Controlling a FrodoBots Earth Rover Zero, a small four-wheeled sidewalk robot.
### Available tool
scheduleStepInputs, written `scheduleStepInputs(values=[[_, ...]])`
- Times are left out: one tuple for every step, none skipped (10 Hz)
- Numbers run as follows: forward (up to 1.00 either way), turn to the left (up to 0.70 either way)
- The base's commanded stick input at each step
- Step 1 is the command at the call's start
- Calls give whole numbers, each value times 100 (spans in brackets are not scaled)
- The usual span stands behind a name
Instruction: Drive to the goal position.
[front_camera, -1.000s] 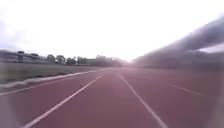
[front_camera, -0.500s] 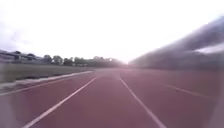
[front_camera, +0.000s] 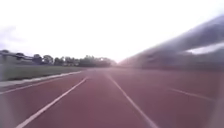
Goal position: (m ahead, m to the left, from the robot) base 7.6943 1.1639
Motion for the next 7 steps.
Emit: scheduleStepInputs(values=[[70, 0], [70, 0], [70, 0], [70, 0], [70, 0], [70, -21], [70, -30]])
